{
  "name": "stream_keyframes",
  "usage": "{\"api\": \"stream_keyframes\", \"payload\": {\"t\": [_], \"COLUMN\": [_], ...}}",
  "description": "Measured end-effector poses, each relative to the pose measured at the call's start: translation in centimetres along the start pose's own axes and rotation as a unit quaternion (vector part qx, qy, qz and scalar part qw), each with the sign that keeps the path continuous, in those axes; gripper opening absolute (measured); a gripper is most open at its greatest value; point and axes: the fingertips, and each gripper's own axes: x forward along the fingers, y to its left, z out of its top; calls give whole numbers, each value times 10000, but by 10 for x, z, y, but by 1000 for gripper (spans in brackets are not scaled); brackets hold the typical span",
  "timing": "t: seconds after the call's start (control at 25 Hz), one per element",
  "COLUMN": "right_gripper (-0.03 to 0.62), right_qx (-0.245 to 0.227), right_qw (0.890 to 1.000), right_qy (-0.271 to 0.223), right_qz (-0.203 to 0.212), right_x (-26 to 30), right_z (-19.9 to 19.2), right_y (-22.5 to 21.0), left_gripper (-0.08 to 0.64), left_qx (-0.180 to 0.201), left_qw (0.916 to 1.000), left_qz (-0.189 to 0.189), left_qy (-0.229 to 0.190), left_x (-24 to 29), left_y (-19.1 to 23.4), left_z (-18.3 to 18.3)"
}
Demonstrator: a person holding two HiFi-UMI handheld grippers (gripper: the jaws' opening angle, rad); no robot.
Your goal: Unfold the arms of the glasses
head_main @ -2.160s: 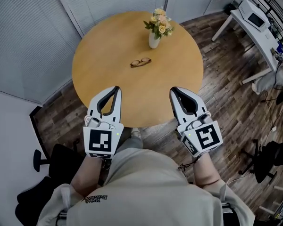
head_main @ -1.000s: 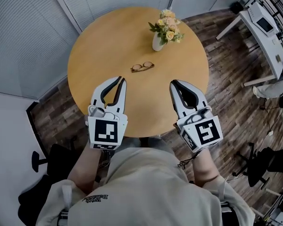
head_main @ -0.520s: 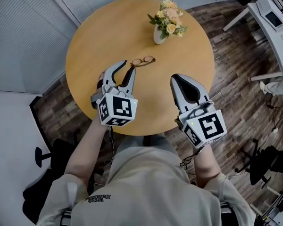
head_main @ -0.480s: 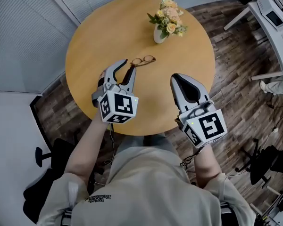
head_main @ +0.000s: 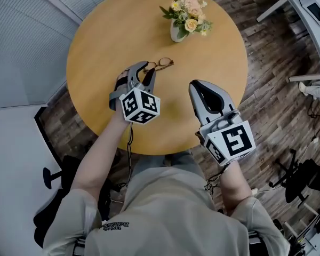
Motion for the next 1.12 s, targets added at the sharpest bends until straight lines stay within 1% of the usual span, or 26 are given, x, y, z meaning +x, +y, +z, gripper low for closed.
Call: {"api": "stream_keyframes", "payload": {"t": [0.24, 0.44, 0.6, 1.0, 1.12], "right_gripper": [35, 35, 35, 35, 35], "right_qx": [76, 103, 151, 219, 260], "right_qw": [9998, 9992, 9987, 9977, 9973], "right_qy": [169, 338, 452, 616, 664], "right_qz": [45, 159, 189, 156, 153], "right_x": [13, 26, 32, 35, 34], "right_z": [-21, -39, -53, -72, -78], "right_y": [-12, -18, -24, -42, -46], "left_gripper": [114, 114, 114, 112, 101], "left_qx": [283, 228, 413, 793, 796], "left_qw": [9987, 9971, 9944, 9863, 9844], "left_qz": [-209, -383, -512, -626, -660], "left_qy": [373, 616, 824, 1306, 1422], "left_x": [41, 67, 88, 124, 131], "left_y": [-17, -29, -41, -56, -59], "left_z": [-22, -38, -50, -76, -82]}}
